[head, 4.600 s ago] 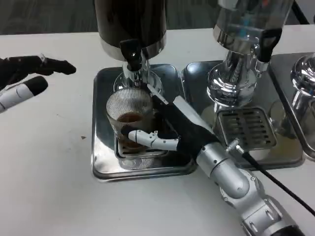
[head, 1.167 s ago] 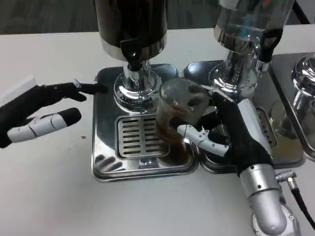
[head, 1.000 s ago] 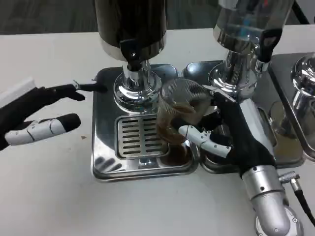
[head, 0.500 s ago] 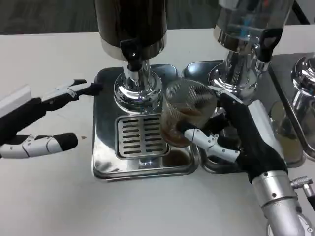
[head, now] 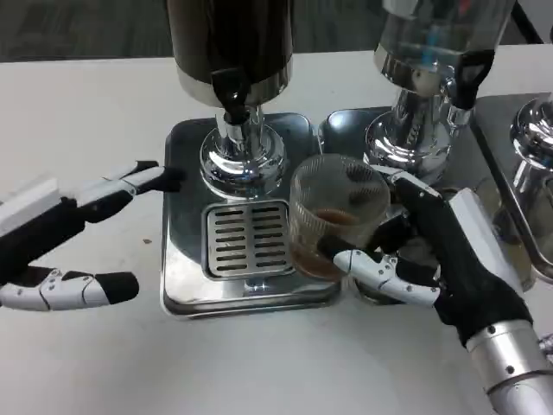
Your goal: Grasp the cup under the faucet to collect the drink, then remove the cup.
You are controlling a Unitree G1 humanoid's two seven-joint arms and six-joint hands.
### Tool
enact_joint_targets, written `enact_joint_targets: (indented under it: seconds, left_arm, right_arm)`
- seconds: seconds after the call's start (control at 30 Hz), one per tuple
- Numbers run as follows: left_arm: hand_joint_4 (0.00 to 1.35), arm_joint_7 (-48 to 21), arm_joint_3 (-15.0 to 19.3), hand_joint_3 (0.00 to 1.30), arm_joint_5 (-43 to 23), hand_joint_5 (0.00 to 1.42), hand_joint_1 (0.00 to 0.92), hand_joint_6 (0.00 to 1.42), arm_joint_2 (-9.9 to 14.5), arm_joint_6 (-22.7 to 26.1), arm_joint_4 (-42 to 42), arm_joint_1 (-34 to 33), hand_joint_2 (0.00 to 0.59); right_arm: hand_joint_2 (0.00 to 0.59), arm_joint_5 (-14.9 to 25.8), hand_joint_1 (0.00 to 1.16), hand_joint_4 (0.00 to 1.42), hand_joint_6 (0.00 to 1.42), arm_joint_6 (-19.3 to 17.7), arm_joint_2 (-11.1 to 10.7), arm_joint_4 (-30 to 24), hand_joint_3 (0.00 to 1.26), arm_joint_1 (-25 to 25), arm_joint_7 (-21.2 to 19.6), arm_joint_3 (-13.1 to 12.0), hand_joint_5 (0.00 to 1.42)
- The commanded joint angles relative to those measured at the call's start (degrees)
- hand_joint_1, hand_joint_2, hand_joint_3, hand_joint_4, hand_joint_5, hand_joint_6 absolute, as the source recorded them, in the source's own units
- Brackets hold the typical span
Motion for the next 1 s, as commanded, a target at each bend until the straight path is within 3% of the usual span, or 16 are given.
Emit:
enact_joint_targets:
  seconds: [0.03,0.33,1.0]
  left_arm:
    - [0.0,0.9,-0.8,0.05,-0.4,0.0,0.0,0.12,1.4,-2.0,-2.1,2.1,0.111]
    - [0.0,2.7,-1.8,0.0,-0.3,0.0,0.0,0.06,2.3,-6.5,-5.9,6.5,0.107]
    - [0.0,4.3,-3.6,0.0,-2.7,0.0,0.0,0.06,3.8,-5.5,-9.6,10.6,0.096]
  right_arm:
    - [0.262,0.0,0.65,0.62,0.68,0.2,-0.3,-4.5,0.49,1.3,0.7,-0.5,0.68]
    - [0.256,-0.4,0.65,0.62,0.68,1.3,-0.8,-8.6,0.49,3.6,2.6,-0.9,0.68]
    - [0.249,-0.9,0.66,0.62,0.7,1.5,-1.0,-12.6,0.49,6.6,4.7,-0.9,0.7]
